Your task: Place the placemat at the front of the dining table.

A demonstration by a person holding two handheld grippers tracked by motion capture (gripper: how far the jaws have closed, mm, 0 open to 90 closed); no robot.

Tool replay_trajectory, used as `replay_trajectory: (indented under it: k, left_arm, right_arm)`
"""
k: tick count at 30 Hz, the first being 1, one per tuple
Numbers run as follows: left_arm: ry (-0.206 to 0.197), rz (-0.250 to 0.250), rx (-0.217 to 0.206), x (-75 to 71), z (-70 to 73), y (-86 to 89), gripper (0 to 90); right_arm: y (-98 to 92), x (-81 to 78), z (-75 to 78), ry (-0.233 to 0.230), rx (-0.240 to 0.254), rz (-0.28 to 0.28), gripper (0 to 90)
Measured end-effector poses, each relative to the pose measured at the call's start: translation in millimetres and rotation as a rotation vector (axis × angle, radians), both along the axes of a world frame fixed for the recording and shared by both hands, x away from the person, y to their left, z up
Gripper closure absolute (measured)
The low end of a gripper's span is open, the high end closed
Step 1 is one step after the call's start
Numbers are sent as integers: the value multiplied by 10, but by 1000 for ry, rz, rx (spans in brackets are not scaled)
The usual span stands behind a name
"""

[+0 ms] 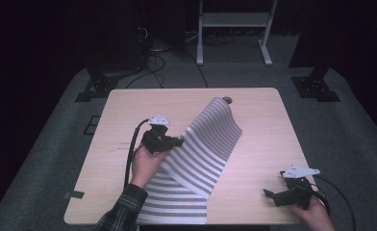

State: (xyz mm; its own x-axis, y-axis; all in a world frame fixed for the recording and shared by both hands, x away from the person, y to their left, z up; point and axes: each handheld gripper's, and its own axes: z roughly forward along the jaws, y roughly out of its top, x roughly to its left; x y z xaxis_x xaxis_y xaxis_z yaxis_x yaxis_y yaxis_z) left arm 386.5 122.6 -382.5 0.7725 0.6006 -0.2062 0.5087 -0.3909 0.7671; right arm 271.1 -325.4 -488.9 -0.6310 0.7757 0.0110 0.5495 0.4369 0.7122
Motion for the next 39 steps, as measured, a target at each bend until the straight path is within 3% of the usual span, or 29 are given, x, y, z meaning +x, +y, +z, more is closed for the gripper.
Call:
replay_trajectory:
  k: [20, 34, 39]
  left_arm:
    - [19, 50, 13, 451, -10, -123, 870]
    - [22, 84, 24, 845, -6, -435, 870]
    - [18, 91, 2, 964, -19, -544, 870]
  right_arm:
    - [0, 0, 0, 0, 0, 1, 7]
    - [1, 0, 0, -1, 0, 3, 7]
    - [1, 0, -1, -3, -1, 7, 7]
